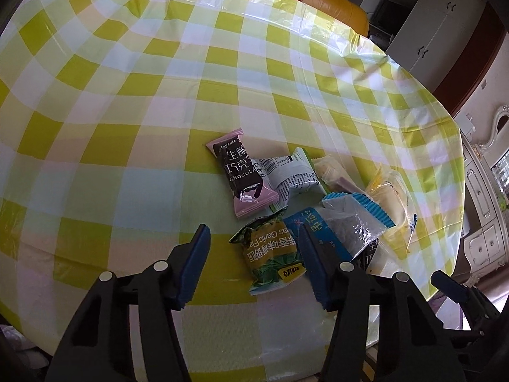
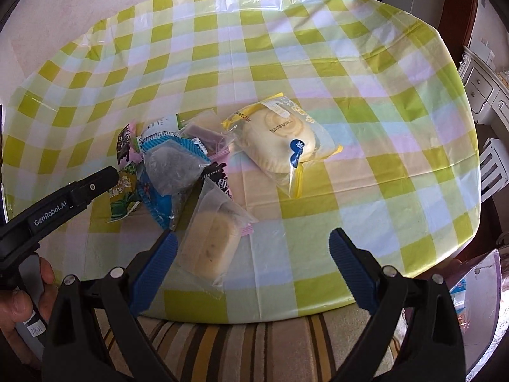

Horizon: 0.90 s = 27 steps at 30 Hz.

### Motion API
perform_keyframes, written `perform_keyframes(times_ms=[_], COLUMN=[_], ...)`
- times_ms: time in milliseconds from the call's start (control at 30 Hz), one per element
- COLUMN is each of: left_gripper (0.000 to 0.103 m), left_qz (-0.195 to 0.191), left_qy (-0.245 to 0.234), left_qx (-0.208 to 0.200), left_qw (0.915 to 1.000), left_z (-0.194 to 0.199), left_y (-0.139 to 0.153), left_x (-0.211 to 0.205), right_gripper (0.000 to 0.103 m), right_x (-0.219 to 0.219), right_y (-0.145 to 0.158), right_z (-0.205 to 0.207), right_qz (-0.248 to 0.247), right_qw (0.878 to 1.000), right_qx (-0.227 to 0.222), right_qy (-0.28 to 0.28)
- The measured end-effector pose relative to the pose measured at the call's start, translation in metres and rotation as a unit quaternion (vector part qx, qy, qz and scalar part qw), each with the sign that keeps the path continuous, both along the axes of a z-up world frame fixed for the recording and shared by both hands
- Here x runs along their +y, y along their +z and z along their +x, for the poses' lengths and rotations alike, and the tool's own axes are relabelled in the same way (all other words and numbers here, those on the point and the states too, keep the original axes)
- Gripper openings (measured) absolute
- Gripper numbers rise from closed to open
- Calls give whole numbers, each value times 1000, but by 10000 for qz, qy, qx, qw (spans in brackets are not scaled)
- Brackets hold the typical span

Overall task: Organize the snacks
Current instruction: 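Lower the left tool to another green peas bag while the right approaches the clear-wrapped cake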

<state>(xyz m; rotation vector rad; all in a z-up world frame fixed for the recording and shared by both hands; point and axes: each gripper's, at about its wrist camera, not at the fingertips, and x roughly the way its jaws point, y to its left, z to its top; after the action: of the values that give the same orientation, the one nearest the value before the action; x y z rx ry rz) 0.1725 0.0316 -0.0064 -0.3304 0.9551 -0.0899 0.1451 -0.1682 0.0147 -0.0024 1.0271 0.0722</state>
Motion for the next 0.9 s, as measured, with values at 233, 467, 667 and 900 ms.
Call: perform_keyframes(times_ms=[233,467,667,900], left_gripper=[55,55,55,47], left_qz=[-97,-113,-119,-106], left_qy=[-116,-145,-164,-169], left_qx=[97,259,315,307], left_qw=[9998,9995,9993,9993], left_z=[4,11,14,15], left_y=[-6,-14,-17,-18], left_x=[-2,-6,-8,-8], right_gripper=[96,96,90,78], right_x=[12,16,17,16], right_y=[-12,-19,-23,-25], right_z=[6,11,14,15], right_qz=[-119,-162,-167,-81], right_qw=[9998,9997,9995,9995], right_qx=[112,145,174,199], right_qy=[-61,-133,-222,-238])
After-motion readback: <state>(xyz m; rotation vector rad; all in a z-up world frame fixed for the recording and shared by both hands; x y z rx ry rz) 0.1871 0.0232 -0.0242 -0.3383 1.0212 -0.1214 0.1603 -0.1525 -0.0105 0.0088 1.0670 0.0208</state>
